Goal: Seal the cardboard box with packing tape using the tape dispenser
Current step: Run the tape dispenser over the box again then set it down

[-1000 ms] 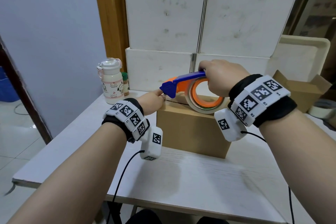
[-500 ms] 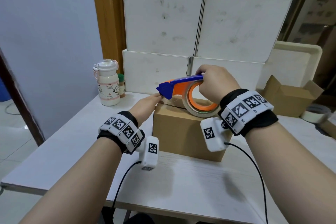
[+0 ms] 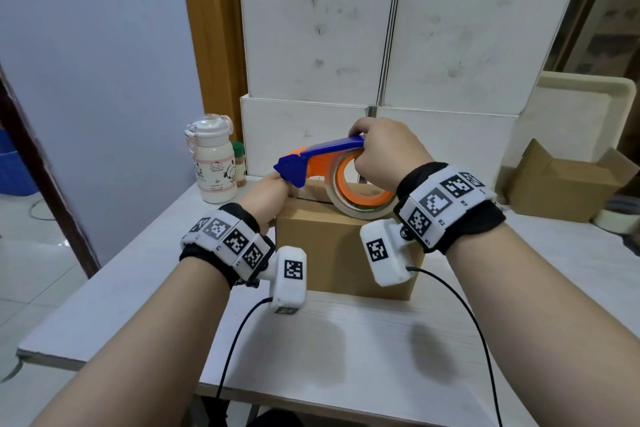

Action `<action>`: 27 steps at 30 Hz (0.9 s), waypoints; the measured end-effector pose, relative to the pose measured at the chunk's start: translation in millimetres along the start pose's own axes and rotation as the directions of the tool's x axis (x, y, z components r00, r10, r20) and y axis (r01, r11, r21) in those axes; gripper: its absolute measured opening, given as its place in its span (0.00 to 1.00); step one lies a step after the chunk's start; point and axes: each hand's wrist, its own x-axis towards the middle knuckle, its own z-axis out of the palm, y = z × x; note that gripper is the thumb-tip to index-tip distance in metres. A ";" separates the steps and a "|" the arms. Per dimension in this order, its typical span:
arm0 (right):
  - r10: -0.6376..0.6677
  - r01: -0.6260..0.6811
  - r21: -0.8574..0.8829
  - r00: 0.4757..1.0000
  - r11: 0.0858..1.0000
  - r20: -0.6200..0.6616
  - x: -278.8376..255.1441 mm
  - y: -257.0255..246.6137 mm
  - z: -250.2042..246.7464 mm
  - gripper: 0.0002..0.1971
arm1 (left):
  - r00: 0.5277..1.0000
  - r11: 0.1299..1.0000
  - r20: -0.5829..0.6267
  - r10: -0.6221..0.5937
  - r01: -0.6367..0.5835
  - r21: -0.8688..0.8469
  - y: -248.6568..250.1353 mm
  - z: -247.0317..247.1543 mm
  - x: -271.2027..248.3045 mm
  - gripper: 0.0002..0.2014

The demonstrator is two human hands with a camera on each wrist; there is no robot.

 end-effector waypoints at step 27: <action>-0.140 0.136 -0.165 0.990 0.977 -0.015 -14.3 64.6 -47.2 0.23 | 0.968 0.899 -0.167 -0.187 0.237 0.368 -1.7 -1.9 17.7 0.42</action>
